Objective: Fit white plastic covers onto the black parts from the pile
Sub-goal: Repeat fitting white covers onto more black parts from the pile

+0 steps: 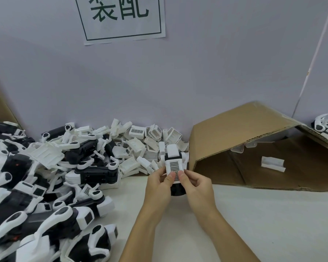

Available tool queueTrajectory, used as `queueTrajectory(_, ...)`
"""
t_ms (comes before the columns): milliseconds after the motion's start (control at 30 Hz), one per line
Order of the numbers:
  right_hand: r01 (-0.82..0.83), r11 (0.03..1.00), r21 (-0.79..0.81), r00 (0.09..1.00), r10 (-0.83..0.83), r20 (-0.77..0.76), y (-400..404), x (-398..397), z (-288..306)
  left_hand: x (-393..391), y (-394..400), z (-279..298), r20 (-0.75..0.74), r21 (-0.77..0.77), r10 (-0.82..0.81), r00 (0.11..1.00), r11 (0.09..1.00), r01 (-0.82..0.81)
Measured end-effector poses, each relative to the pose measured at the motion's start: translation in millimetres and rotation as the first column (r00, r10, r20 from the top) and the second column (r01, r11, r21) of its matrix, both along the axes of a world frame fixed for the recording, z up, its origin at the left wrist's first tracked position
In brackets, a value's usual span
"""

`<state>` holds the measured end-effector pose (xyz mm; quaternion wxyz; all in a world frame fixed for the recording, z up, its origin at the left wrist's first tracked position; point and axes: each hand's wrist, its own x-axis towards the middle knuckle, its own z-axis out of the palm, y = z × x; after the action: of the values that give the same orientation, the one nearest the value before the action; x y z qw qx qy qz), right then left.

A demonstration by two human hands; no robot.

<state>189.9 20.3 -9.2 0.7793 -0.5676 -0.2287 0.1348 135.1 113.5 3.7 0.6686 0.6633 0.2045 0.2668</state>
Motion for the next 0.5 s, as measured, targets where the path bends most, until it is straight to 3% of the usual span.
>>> queueTrajectory(167, -0.041, 0.997, 0.064, 0.985, 0.051, -0.166, 2.7, 2.8, 1.4, 1.6, -6.6, 5.2, 0.089, -0.201, -0.009, 0.996, 0.979, 0.027)
queueTrajectory(267, -0.060, 0.996, 0.071, 0.981, 0.072, -0.178, 3.1, 2.6, 2.7, 2.0, -10.1, 5.6, 0.098, -0.145, 0.020, 0.995, 0.989, -0.006)
queueTrajectory(367, 0.008, 1.000, 0.010, 0.996, -0.007, -0.085, 2.4, 1.5, 2.2, 1.6, -8.2, 2.9, 0.085, -0.012, 0.069, 0.994, 0.998, -0.068)
queueTrajectory(500, 0.069, 0.997, -0.022, 0.998, -0.069, -0.009, 2.4, 0.9, 1.9, 1.5, -9.0, 3.9, 0.075, -0.019, 0.107, 0.991, 0.994, -0.106)
